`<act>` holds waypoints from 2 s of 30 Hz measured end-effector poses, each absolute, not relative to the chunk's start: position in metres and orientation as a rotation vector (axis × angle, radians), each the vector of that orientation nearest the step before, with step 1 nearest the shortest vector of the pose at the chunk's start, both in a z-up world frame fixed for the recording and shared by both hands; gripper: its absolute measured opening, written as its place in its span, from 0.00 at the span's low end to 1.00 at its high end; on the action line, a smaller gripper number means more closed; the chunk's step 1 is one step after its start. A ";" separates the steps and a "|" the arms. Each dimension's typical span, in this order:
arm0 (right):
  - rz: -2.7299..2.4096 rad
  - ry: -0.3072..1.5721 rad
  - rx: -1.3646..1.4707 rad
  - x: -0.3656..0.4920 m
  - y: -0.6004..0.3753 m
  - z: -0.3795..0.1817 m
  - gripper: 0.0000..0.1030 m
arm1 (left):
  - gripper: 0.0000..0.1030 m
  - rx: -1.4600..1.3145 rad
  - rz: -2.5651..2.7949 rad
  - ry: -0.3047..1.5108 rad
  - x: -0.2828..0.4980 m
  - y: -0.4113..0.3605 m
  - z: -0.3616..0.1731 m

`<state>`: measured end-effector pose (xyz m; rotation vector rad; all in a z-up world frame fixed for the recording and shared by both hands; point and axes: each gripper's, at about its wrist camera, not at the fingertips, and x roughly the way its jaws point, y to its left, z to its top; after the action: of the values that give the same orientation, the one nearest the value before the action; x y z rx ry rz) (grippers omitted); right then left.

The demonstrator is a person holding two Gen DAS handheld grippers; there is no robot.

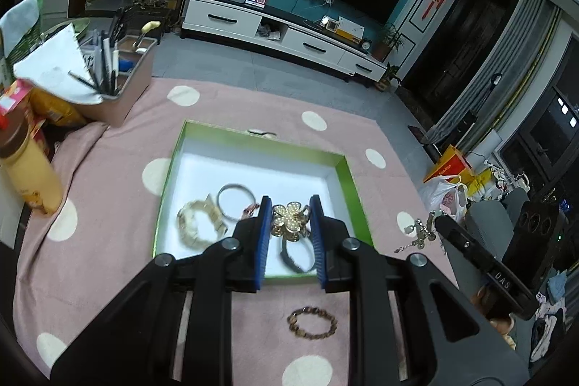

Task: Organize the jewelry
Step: 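Carry the flower charm and jade pendant into the green box and open both tools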

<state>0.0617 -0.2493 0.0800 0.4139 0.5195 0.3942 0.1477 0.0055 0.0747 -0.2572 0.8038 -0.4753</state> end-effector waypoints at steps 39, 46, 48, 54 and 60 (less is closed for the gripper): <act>0.227 0.634 0.283 0.175 -0.239 0.039 0.05 | 0.20 -0.150 -0.345 0.946 0.273 -0.067 0.026; 0.211 0.658 0.267 0.180 -0.237 0.031 0.05 | 0.20 -0.142 -0.326 0.972 0.280 -0.071 0.012; 0.207 0.659 0.264 0.181 -0.237 0.031 0.05 | 0.20 -0.142 -0.321 0.978 0.281 -0.071 0.010; 0.201 0.668 0.264 0.185 -0.236 0.029 0.05 | 0.20 -0.139 -0.313 0.987 0.283 -0.072 0.005; 0.192 0.677 0.273 0.185 -0.239 0.027 0.05 | 0.21 -0.143 -0.308 0.996 0.284 -0.072 0.004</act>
<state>0.1855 -0.2388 0.0273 0.2732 0.6768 0.1919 0.2835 -0.0715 0.0038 -0.1433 0.9964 -0.3080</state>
